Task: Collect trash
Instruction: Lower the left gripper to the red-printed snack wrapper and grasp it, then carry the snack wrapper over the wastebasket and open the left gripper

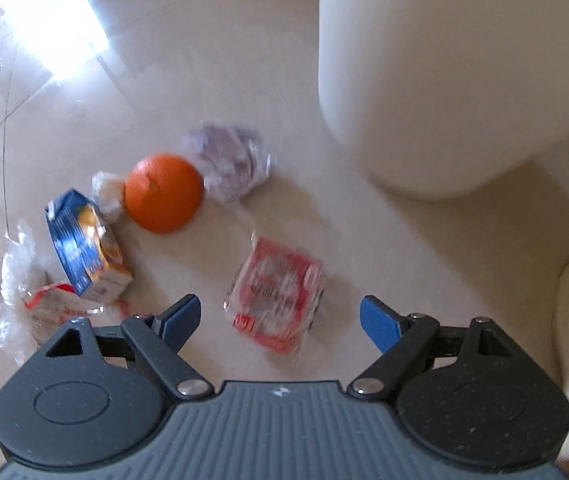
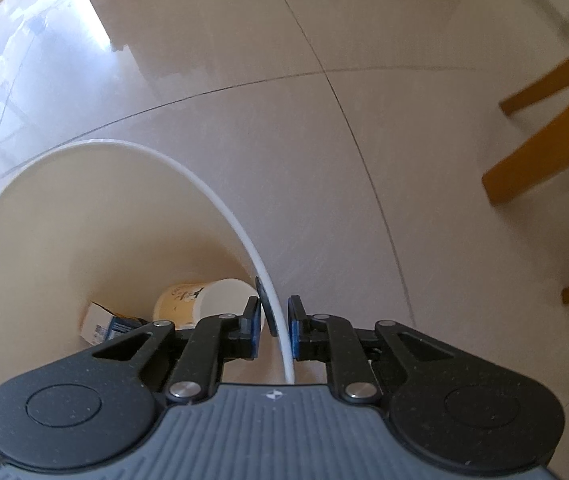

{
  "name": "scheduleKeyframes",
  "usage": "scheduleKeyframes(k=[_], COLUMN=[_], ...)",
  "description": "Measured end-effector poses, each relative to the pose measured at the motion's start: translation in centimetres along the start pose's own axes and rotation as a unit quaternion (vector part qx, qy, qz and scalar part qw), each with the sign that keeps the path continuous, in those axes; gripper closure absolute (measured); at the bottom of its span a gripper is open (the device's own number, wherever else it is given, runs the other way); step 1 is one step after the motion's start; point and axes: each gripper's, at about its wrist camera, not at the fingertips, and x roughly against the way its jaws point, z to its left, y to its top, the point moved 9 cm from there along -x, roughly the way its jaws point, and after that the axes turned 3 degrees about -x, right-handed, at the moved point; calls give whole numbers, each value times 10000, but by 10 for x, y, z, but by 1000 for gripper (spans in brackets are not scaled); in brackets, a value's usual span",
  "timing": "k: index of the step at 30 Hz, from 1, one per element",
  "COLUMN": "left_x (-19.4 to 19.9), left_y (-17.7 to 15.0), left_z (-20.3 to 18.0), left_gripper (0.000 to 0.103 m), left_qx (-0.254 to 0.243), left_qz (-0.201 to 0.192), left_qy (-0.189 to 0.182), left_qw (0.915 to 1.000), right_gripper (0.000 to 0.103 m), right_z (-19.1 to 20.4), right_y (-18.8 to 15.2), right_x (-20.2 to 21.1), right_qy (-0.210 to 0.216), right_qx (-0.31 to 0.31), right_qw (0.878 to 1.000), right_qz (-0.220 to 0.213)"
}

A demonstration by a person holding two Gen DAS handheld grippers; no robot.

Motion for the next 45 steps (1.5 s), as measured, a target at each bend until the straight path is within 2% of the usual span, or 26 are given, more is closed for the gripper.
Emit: scheduleKeyframes(k=[4, 9, 13, 14, 16, 19, 21, 23, 24, 25, 28, 32, 38, 45], left_x=[-26, -49, -69, -73, -76, -77, -77, -76, -75, -74, -72, -68, -47, 22], left_y=[-16, -14, -15, -15, -13, -7, -4, -2, -1, 0, 1, 1, 14, 56], left_z=[4, 7, -3, -6, -11, -13, -13, -12, -12, -11, -8, 1, 13, 23], left_gripper=[16, 16, 16, 13, 9, 8, 14, 32, 38, 44, 54, 58, 59, 59], left_qx=[-78, 94, -269, -415, -628, -745, -747, -642, -521, -440, -308, -47, -33, -97], left_qz=[233, 170, 240, 241, 102, -22, 22, 68, 111, 129, 209, 442, 909, 519], left_qy=[280, 284, 315, 358, 362, 243, 71, -129, -238, -252, -218, -181, -172, -280], left_qw=[9993, 9994, 9989, 9982, 9973, 9969, 9972, 9978, 9983, 9986, 9991, 9988, 9957, 9982], right_gripper=[83, 80, 81, 81, 81, 81, 81, 81, 81, 81, 81, 81, 81, 81], right_z=[4, 7, 4, 5, 6, 7, 7, 6, 6, 4, 1, -2, -3, -4], right_y=[9, 23, 23, 23, 23, 23, 23, 23, 23, 22, 24, 25, 26, 27], right_x=[-2, -5, -5, -5, -5, -4, -4, -3, -3, -3, -3, -3, -5, -7], right_qy=[-116, -91, 36, 47, 38, 33, 57, 83, 95, 101, 114, 107, 116, 95], right_qx=[148, 214, 74, 75, 77, 73, 46, 6, -21, -28, -77, -43, -64, -66], right_qw=[9995, 9990, 9992, 9992, 9992, 9992, 9992, 9992, 9992, 9993, 9993, 9993, 9993, 9993], right_qz=[-240, -382, -379, -383, -390, -392, -388, -380, -375, -372, -350, -363, -353, -344])
